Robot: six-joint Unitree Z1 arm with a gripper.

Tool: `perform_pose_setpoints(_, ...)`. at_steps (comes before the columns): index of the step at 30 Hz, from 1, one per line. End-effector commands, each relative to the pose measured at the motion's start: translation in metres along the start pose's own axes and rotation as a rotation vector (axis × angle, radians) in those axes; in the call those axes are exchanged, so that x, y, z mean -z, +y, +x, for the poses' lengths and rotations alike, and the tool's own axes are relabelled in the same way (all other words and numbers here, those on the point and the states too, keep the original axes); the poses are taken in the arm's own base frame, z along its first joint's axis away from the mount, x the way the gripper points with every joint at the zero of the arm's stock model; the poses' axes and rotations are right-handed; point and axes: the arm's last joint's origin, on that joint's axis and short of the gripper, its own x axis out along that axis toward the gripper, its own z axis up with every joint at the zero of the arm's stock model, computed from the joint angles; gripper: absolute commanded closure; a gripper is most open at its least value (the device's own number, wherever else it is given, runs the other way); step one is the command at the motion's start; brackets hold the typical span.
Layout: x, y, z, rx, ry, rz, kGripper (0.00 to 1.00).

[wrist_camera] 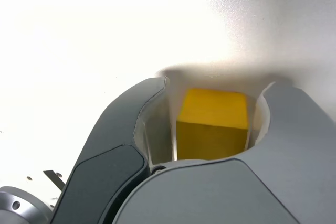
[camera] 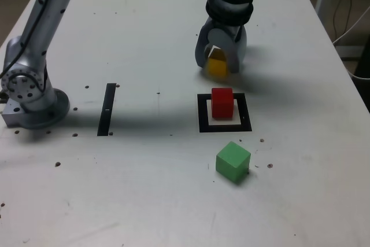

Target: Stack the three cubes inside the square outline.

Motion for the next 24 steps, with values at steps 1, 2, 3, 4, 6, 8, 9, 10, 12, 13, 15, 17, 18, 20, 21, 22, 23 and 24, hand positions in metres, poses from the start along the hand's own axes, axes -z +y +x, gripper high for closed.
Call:
perform_pose_setpoints(1, -0.001, 0.0, 0.0, 0.0, 0.003, 0.001, 0.68)
perform_pose_setpoints(2, -0.001, 0.0, 0.0, 0.0, 0.003, 0.001, 0.68)
perform_pose_setpoints(3, -0.001, 0.0, 0.0, 0.0, 0.003, 0.001, 0.68)
perform_pose_setpoints(4, -0.001, 0.0, 0.0, 0.0, 0.003, 0.001, 0.68)
perform_pose_setpoints(6, -0.001, 0.0, 0.0, 0.001, 0.004, 0.001, 0.68)
perform_pose_setpoints(8, -0.001, 0.0, 0.0, 0.001, 0.004, 0.0, 0.68)
perform_pose_setpoints(9, 0.0, 0.0, -0.001, 0.001, 0.004, -0.001, 0.68)
perform_pose_setpoints(10, 0.0, -0.001, -0.001, 0.001, 0.004, -0.003, 0.68)
perform_pose_setpoints(12, 0.001, -0.001, -0.003, 0.0, 0.002, -0.01, 0.68)
perform_pose_setpoints(13, 0.002, -0.001, -0.005, -0.001, 0.0, -0.016, 0.68)
perform_pose_setpoints(15, 0.005, -0.002, -0.01, -0.005, -0.006, -0.031, 0.68)
perform_pose_setpoints(17, 0.009, -0.004, -0.017, -0.01, -0.016, -0.047, 0.68)
perform_pose_setpoints(18, 0.011, -0.005, -0.021, -0.013, -0.021, -0.055, 0.68)
perform_pose_setpoints(20, 0.014, -0.007, -0.029, -0.018, -0.033, -0.069, 0.68)
perform_pose_setpoints(21, 0.016, -0.008, -0.032, -0.019, -0.039, -0.075, 0.68)
perform_pose_setpoints(22, 0.018, -0.01, -0.036, -0.019, -0.044, -0.081, 0.68)
perform_pose_setpoints(23, 0.02, -0.011, -0.039, -0.018, -0.049, -0.088, 0.68)
perform_pose_setpoints(24, 0.021, -0.013, -0.042, -0.016, -0.053, -0.095, 0.68)
